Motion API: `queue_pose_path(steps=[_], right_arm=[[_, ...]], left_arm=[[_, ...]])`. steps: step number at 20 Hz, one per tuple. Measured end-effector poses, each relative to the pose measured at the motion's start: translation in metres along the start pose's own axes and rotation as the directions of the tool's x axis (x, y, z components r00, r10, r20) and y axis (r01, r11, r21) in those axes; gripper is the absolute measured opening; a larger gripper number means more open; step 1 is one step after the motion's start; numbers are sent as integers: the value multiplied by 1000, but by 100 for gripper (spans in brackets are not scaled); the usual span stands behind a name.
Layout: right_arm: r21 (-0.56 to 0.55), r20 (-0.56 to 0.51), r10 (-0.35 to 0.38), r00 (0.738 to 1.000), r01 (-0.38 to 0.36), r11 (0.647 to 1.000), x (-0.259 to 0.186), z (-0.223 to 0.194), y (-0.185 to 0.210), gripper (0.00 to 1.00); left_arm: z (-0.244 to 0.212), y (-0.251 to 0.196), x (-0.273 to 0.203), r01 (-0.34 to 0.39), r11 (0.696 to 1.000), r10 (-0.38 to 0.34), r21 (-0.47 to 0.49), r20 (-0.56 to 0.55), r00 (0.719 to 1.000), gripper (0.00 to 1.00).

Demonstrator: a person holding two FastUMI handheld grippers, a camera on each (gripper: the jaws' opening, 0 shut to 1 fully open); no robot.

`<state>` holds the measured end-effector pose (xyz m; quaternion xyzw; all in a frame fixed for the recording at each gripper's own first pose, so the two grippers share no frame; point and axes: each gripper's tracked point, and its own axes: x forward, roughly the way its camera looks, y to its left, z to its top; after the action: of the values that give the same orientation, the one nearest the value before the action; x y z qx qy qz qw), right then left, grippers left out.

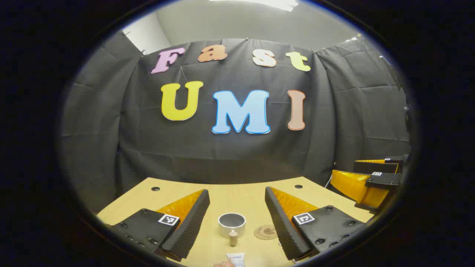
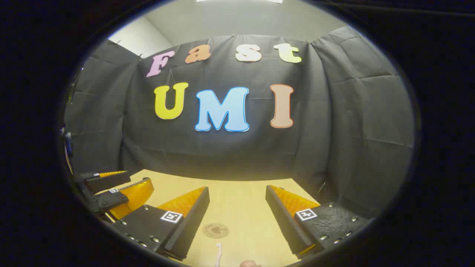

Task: Put the toothbrush and toothpaste on the desktop into the cup, then pick up the cup and place it on the coaster on the desktop.

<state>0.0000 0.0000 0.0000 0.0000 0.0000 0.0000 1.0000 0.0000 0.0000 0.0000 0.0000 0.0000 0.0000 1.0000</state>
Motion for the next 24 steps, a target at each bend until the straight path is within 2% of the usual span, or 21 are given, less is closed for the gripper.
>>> queue_pose_path(steps=[1, 2, 4, 5, 7, 10, 13, 14, 16, 17, 18, 19, 24], right_arm=[[1, -5, 1, 1000, -1, 1000, -1, -1, 1, 95], [2, -8, 2, 1000, -2, 1000, 1, -2, 2, 95], [9, -17, 7, 1000, -6, 1000, 0, -4, 4, 95], [15, -26, 12, 1000, -11, 1000, 2, -5, 6, 95], [25, -35, 16, 999, -15, 1000, 2, -6, 8, 95], [38, -67, 20, 998, -18, 999, 3, -14, 9, 95], [58, -93, 27, 995, -21, 998, 4, -19, 9, 95], [63, -105, 29, 994, -22, 998, 5, -23, 10, 93], [70, -133, 33, 991, -24, 997, 6, -30, 9, 95], [76, -151, 38, 988, -27, 997, 7, -33, 10, 95], [83, -172, 45, 984, -31, 996, 7, -38, 11, 93], [90, -194, 54, 979, -37, 995, 7, -43, 13, 93], [113, -324, 93, 942, -59, 992, 10, -76, 19, 95]], left_arm=[[-1, 1, 1, 0, 1000, 0, 1, -2, 1000, 94], [-1, 2, 1, 2, 1000, -2, 0, -6, 1000, 98], [-3, 3, 2, 1, 1000, -1, 2, -13, 1000, 94], [-3, 4, 1, 2, 1000, -2, 3, -13, 1000, 96], [-7, 4, 2, 5, 1000, -5, 5, -23, 1000, 93], [-11, 2, 2, 10, 1000, -10, 7, -39, 999, 96], [-16, 2, 2, 11, 1000, -11, 9, -54, 998, 94], [-17, 2, 3, 12, 1000, -12, 4, -61, 998, 94], [-25, 2, 5, 14, 1000, -14, -4, -86, 996, 94], [-29, 4, 6, 10, 1000, -11, -1, -105, 994, 94], [-35, 5, 8, 10, 1000, -10, 3, -125, 992, 99], [-38, 4, 11, 12, 1000, -11, 3, -147, 989, 94], [-75, 7, 17, 9, 1000, -13, -15, -268, 963, 94]])
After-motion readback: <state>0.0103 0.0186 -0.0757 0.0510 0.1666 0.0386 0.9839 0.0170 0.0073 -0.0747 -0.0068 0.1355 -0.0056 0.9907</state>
